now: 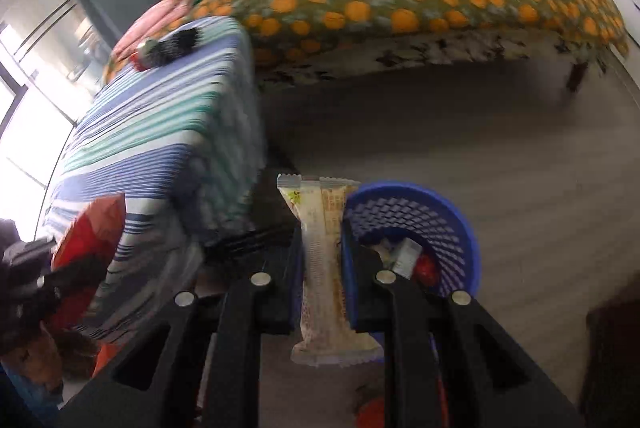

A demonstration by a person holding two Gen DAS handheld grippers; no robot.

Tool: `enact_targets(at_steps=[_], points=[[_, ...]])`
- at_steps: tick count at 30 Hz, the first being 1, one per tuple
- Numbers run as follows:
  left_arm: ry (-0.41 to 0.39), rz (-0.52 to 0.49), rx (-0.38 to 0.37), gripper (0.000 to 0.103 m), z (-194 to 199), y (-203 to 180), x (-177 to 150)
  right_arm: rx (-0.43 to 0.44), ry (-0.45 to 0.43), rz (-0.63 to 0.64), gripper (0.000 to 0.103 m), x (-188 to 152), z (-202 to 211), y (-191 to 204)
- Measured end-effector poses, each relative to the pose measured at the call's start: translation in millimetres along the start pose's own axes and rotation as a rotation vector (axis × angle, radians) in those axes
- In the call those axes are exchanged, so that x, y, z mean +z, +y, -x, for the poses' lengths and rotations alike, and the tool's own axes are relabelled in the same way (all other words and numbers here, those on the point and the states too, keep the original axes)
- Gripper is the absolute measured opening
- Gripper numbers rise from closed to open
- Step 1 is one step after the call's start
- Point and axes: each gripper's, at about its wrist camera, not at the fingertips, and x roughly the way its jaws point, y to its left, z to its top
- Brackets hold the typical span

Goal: Collect trash
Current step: 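Carry the sausage and bread stick over the wastebasket and release both, then return to the table and grasp the crushed red can with the left gripper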

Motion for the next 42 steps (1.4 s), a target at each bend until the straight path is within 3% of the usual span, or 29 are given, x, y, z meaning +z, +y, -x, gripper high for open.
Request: enact_targets(at_steps=[6,14,15,16,17,18,19,26,33,37,42], points=[[0.094,0.036,0.043,0.011,-90,-11,6,-0.009,-0.010,-0.112,0.017,-9,-20,-55],[0.155,0.066,0.049,0.015,-160,-6,7,0.009,0.000,-0.166,0.019,-7,-34,-85],[0.163,0.068,0.058,0.019,-166,-5,8,0.006,0.006,-0.177,0.022,-7,-36,-88],[0.171,0.070,0.065,0.037,-171,-4,8,0.005,0.009,-0.187,0.032,-8,-38,-92],[0.172,0.073,0.071,0.056,-175,-4,8,0.004,0.010,-0.197,0.054,-8,-38,-94],[0.160,0.074,0.078,0.063,-176,-3,8,0.001,0.007,-0.211,0.058,-8,-38,-95],[0.151,0.073,0.086,0.064,-176,-4,9,0.001,0.002,-0.218,0.058,-8,-38,-96],[0.084,0.052,0.093,0.073,-134,-11,10,-0.035,-0.029,-0.247,0.061,-6,-31,-100],[-0.023,0.014,0.079,0.079,-47,-18,-4,-0.165,-0.125,-0.119,0.077,-1,-17,-63],[-0.089,0.045,0.129,0.082,15,17,-19,-0.193,-0.173,-0.010,0.077,-2,-15,-30],[-0.146,0.152,0.277,0.085,84,100,-45,-0.150,-0.205,0.147,0.077,-3,-14,43]])
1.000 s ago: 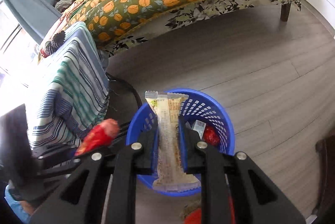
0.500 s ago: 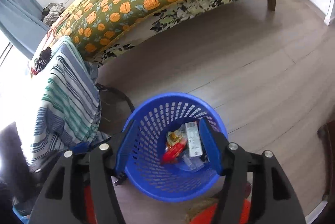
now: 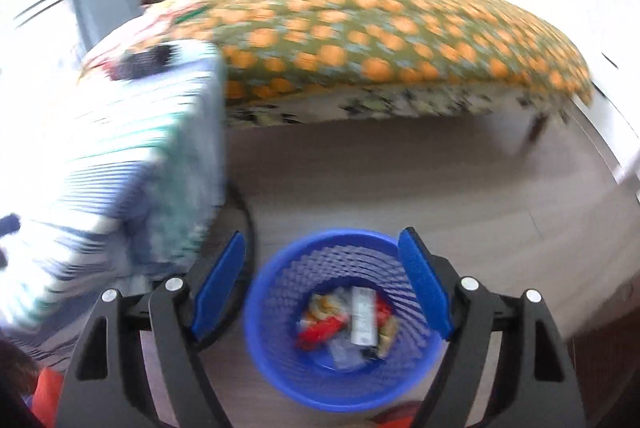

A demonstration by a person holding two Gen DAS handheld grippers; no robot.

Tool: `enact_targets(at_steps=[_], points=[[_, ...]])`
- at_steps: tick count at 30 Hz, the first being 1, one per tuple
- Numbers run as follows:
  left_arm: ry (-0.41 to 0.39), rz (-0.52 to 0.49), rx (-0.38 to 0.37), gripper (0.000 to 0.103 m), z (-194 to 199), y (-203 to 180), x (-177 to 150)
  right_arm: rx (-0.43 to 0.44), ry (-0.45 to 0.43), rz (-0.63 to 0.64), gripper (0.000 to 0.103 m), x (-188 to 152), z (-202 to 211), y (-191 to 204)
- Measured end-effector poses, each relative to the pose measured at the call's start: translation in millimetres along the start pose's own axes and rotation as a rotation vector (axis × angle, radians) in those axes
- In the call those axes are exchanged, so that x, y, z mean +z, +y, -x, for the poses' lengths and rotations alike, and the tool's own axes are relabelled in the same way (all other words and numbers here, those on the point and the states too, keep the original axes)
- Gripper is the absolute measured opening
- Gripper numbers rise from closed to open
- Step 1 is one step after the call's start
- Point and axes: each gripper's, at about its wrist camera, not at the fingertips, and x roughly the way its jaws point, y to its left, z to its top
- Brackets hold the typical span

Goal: Collect trash
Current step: 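Return to the table and grasp the crushed red can with the left gripper, then hold the red can with the left gripper while the right gripper reaches toward the black mesh net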

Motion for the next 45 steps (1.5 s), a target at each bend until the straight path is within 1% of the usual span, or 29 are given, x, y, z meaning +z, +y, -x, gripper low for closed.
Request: enact_targets(at_steps=[3,5,6,8,10,12,16,18,20,22,26,28,31,34,37,40,41,42,43,45], points=[[0.004,0.053,0.118,0.085,11,60,2,0.104,-0.006,0.093,0.077,11,5,65],[-0.001,0.079,0.160,0.085,17,90,9,0.161,-0.001,0.148,0.077,19,5,104],[-0.008,0.090,0.189,0.087,20,105,15,0.203,0.002,0.194,0.077,27,3,133],[-0.017,0.101,0.231,0.090,23,128,27,0.250,0.013,0.263,0.077,38,-2,175],[-0.031,0.108,0.258,0.092,24,146,42,0.273,0.020,0.319,0.077,46,-9,211],[-0.040,0.108,0.266,0.093,21,162,61,0.278,0.033,0.379,0.077,52,-25,244],[-0.060,0.091,0.258,0.095,10,178,103,0.294,0.090,0.409,0.077,54,-56,280],[-0.078,0.076,0.241,0.097,2,180,128,0.293,0.104,0.417,0.079,54,-66,290],[-0.088,0.058,0.226,0.097,-11,178,152,0.286,0.084,0.429,0.080,53,-67,297],[-0.090,0.046,0.213,0.098,-29,175,177,0.290,0.089,0.426,0.082,55,-71,300],[-0.080,0.050,0.192,0.097,-69,171,218,0.289,0.088,0.427,0.083,56,-73,302],[-0.067,0.058,0.192,0.097,-89,171,232,0.292,0.089,0.424,0.083,54,-71,301],[-0.046,0.066,0.202,0.097,-115,174,246,0.292,0.088,0.424,0.083,54,-72,301],[-0.023,0.082,0.228,0.097,-136,181,253,0.292,0.088,0.424,0.083,54,-72,302],[-0.010,0.082,0.242,0.097,-149,184,258,0.292,0.088,0.425,0.083,54,-72,301],[0.009,0.088,0.232,0.084,-157,188,261,0.292,0.088,0.425,0.083,54,-71,301],[0.019,0.092,0.226,0.075,-160,189,261,0.292,0.088,0.425,0.083,54,-71,301],[0.025,0.095,0.221,0.061,-162,190,262,0.292,0.088,0.425,0.083,54,-72,301],[0.030,0.094,0.220,0.054,-163,191,262,0.291,0.088,0.425,0.083,54,-71,301],[0.019,0.086,0.225,0.048,-160,190,261,0.292,0.089,0.424,0.083,54,-71,301]])
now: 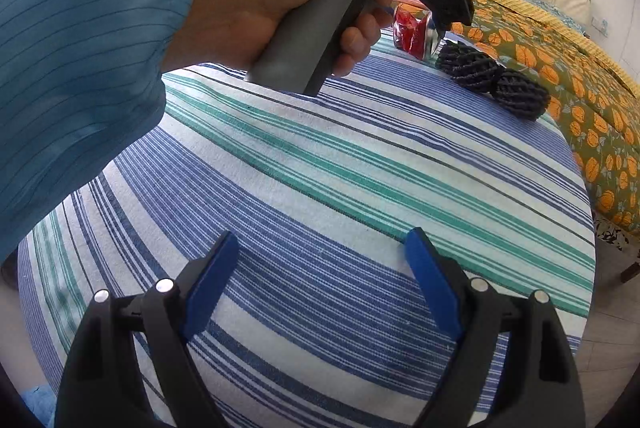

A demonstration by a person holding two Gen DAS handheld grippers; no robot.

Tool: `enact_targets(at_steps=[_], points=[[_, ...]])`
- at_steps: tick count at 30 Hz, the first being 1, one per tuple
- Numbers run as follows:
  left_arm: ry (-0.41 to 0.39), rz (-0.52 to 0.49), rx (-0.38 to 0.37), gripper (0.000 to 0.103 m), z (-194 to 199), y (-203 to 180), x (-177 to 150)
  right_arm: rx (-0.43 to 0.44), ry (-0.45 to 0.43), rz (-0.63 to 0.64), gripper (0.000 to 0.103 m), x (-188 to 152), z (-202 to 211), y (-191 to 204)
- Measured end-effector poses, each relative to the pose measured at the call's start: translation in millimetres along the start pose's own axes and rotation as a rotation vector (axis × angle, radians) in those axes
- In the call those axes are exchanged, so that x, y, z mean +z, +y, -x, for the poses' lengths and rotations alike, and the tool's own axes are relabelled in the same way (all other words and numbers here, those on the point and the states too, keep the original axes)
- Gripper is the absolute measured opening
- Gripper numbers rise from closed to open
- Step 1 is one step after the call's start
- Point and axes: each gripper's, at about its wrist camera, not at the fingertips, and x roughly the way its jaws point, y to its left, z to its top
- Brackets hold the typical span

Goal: Collect trash
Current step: 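Hold the red can with the left gripper while the right gripper reaches toward the black mesh net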

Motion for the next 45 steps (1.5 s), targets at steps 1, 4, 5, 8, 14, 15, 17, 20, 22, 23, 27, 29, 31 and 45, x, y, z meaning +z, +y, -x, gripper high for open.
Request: enact_targets(at_steps=[1,4,5,8,14,15,17,20,22,23,27,29,31,45], points=[[-0.003,-0.005,0.003,0.048,2,0,0,0.000,0.000,0.001,0.083,0,0,0],[-0.037,-0.026,0.022,0.047,26,9,-7,0.000,0.000,0.001,0.083,0,0,0],[-0.041,-0.017,0.023,0.047,37,17,-11,0.000,0.000,0.000,0.083,0,0,0],[-0.058,-0.005,0.044,0.047,76,43,-35,0.000,0.000,0.001,0.083,0,0,0],[-0.057,-0.002,0.093,0.048,142,84,-120,0.000,0.000,0.000,0.083,0,0,0],[-0.054,0.008,0.093,0.049,150,90,-135,0.000,0.000,0.000,0.083,0,0,0],[-0.053,0.025,0.091,0.050,159,98,-161,-0.001,0.000,0.001,0.083,0,0,0],[-0.056,0.043,0.082,0.052,165,103,-189,-0.001,0.000,0.000,0.083,0,0,0],[-0.057,0.049,0.084,0.057,164,105,-202,-0.001,0.000,0.000,0.083,0,0,0],[-0.055,0.053,0.080,0.065,162,106,-206,-0.001,0.000,0.000,0.083,-1,0,0],[-0.056,0.050,0.081,0.084,155,103,-214,-0.001,0.000,0.001,0.084,0,0,0],[-0.040,0.047,0.094,0.086,149,101,-217,-0.001,0.000,0.001,0.084,0,0,0],[-0.020,0.049,0.096,0.087,144,101,-216,-0.001,0.000,0.001,0.084,-1,0,0],[0.029,0.027,0.152,0.097,132,99,-214,0.044,0.004,-0.007,0.089,0,1,-6]])
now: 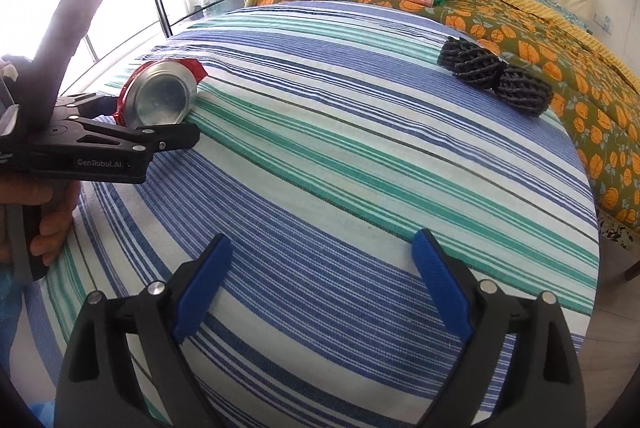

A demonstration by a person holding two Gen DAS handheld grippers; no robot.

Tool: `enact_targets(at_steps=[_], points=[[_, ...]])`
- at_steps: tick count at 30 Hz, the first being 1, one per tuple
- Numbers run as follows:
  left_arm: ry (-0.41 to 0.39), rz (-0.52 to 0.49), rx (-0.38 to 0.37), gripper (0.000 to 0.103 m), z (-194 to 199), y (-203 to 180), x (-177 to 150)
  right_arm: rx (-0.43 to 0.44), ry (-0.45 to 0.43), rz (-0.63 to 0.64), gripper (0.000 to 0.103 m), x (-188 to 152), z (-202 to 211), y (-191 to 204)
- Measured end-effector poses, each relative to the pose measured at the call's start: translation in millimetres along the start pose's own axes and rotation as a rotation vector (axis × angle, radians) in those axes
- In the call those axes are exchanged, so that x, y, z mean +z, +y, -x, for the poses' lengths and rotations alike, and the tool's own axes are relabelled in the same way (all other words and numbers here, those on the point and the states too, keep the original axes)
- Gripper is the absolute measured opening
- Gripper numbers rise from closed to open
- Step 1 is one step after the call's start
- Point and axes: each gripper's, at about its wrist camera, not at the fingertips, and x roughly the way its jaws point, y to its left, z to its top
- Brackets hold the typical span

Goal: Collect trash

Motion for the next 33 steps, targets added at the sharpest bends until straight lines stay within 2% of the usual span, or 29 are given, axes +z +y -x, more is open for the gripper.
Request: enact_targets(at_steps=[2,5,7,10,12,15,19,20,23,24,28,33], points=[[0.000,0.001,0.000,0.097,0,0,0,0.041,-0.004,-0.016,0.088,4,3,-14],[-0.001,0.002,0.003,0.098,1,-1,-1,-0.043,-0.049,-0.001,0.088,24,13,-53],[-0.001,0.003,0.001,0.098,1,0,0,-0.131,-0.055,0.049,0.088,50,12,-88],[-0.001,0.002,0.001,0.098,1,0,0,-0.164,-0.014,0.167,0.088,85,-3,-127],[0.000,0.004,-0.001,0.098,1,0,0,-0.148,0.014,0.259,0.088,105,-15,-144],[0.000,0.006,-0.003,0.098,1,1,0,-0.126,0.082,0.265,0.088,126,-34,-163],[0.000,0.008,-0.003,0.098,1,0,0,-0.159,0.139,0.270,0.088,133,-59,-169],[0.000,0.008,-0.003,0.098,1,0,0,-0.162,0.139,0.260,0.087,133,-63,-170],[0.000,0.008,-0.003,0.098,1,0,0,-0.108,0.158,0.174,0.053,127,-69,-173],[0.000,0.008,-0.004,0.098,1,1,0,-0.106,0.134,0.150,0.048,125,-64,-172],[0.000,0.007,-0.003,0.098,1,1,0,-0.093,0.126,0.042,0.046,114,-39,-156],[0.000,0.008,-0.002,0.098,1,1,0,-0.059,0.230,-0.193,0.046,79,4,-129]])
